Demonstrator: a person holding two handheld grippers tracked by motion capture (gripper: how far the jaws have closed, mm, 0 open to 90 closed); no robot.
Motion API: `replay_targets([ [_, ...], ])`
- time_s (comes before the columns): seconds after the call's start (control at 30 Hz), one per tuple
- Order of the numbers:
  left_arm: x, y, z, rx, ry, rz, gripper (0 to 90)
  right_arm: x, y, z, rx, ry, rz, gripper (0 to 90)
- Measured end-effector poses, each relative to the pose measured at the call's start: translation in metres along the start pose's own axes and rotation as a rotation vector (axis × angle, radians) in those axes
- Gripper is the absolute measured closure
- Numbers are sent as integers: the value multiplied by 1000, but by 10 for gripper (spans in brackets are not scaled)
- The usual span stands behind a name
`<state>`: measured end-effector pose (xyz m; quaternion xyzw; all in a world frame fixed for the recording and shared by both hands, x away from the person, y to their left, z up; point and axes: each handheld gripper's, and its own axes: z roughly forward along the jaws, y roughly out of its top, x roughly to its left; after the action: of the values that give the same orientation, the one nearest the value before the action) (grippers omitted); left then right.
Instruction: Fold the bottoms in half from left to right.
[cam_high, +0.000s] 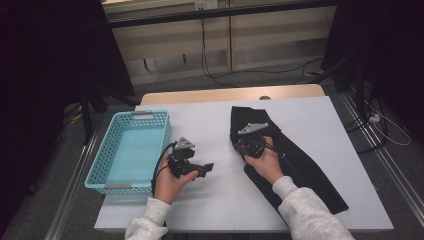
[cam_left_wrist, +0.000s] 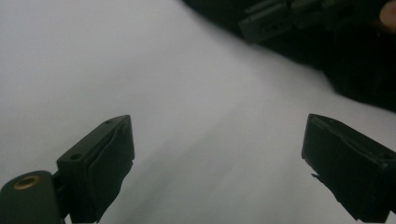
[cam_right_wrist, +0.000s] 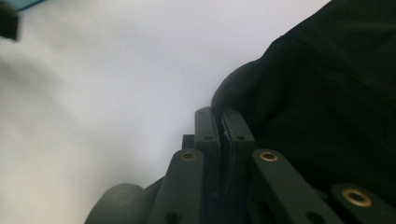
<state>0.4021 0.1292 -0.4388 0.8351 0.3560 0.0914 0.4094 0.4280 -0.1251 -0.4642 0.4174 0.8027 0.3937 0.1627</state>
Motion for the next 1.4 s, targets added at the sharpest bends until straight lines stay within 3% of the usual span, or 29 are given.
replay_targets([
  [0.1, 1, 2, -3, -12, 13, -23, 92, 18, 2, 5, 7, 58, -22, 865],
  [0.2, 1, 4, -7, -22, 61, -32, 97, 37, 2, 8, 18, 116, -62, 865],
  [0.27, 2, 5, -9, -31, 81, -54, 98, 48, 1, 10, 16, 175, -48, 865],
  [0.33, 4, 5, -11, -33, 97, -58, 98, 58, 1, 11, 33, 201, -74, 852],
  [0.47, 5, 5, -11, -40, 97, -73, 99, 63, 3, 8, 31, 186, -75, 619],
  [0.57, 6, 4, -9, -37, 87, -85, 99, 59, 6, -2, 19, 160, -81, 507],
  [0.67, 9, 4, -9, -52, 82, -111, 98, 53, 8, -17, 0, 154, -77, 462],
  [0.77, 11, 5, -8, -38, 90, -106, 99, 43, 7, -33, -24, 146, -40, 411],
  [0.9, 10, 7, -2, -33, 88, -110, 102, 31, 2, -51, -54, 120, -23, 387],
  [1.1, 13, 9, 8, -22, 75, -123, 117, 13, -15, -72, -48, 79, -23, 347],
  [1.4, 18, 15, 27, -14, 60, -137, 218, -11, -45, -94, -55, 30, 31, 319],
])
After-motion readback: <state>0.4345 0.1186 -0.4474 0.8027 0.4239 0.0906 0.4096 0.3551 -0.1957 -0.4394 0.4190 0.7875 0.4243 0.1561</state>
